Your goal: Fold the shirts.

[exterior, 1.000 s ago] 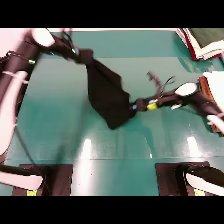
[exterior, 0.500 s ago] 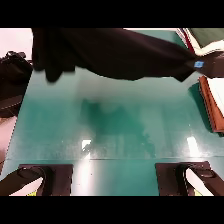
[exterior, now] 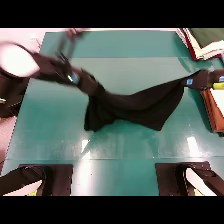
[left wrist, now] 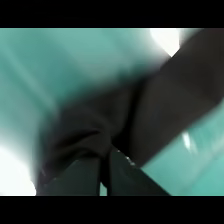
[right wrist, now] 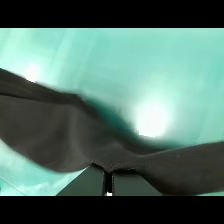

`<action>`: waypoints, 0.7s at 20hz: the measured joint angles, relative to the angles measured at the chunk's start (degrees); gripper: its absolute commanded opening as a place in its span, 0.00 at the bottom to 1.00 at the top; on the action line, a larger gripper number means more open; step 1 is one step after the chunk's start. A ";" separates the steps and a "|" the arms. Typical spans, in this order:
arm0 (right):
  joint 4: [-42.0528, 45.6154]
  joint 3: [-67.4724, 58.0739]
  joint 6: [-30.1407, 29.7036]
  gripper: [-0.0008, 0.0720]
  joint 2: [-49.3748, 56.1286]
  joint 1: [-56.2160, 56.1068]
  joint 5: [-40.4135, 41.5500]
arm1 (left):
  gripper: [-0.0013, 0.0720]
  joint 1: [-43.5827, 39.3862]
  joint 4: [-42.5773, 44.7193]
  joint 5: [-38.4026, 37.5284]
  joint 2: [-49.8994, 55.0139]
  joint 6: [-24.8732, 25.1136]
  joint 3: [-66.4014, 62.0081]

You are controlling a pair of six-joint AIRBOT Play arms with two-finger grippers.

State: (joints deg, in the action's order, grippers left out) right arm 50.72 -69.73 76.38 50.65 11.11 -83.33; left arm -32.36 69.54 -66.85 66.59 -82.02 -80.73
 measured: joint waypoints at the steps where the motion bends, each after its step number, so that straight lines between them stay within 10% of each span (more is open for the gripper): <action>1: 0.46 1.70 0.02 0.03 0.09 0.00 -0.02 | 0.65 -1.11 -0.90 0.20 0.66 0.02 3.72; 2: 0.61 3.21 0.02 0.03 0.13 0.00 0.00 | 0.87 -1.90 -2.03 0.61 1.07 0.02 6.51; 14: 1.79 8.68 0.07 0.04 0.04 0.00 3.32 | 0.77 20.50 -2.29 -0.09 -8.50 -3.67 14.03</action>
State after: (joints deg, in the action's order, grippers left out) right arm 52.51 -61.06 76.44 50.70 11.11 -80.01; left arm -11.86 67.24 -66.94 58.08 -85.69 -66.70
